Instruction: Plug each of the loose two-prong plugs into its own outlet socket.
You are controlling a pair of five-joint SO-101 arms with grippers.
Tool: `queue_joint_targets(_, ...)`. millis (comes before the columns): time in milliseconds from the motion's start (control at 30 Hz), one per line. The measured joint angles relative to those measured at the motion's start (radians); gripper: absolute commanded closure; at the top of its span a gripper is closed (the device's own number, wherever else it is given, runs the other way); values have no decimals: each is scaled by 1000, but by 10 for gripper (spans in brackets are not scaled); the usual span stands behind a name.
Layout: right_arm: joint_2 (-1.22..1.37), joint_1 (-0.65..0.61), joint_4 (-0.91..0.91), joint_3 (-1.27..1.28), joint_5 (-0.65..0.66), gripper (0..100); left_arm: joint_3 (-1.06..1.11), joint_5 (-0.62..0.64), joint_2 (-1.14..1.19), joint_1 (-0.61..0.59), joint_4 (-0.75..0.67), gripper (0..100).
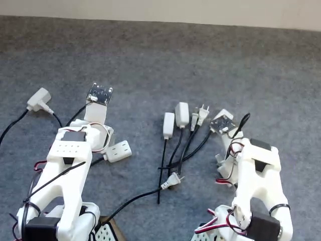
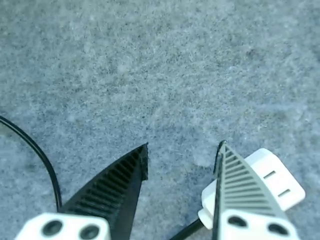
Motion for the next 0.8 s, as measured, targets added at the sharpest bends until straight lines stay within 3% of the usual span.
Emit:
queue_joint_targets(333, -6, -12, 8, -12, 0, 993, 0, 0, 0, 0, 0, 766)
queue_joint_targets(433, -48, -68, 123, -97, -92, 993, 0, 0, 0, 0, 0, 766)
queue_joint_targets(567, -201, -190, 196, -279, -328, 993, -37, 0, 0, 0, 32, 763)
queue_joint_targets(800, -488, -563, 183, -341, -531, 993, -381, -54, 0, -9, 408, 761)
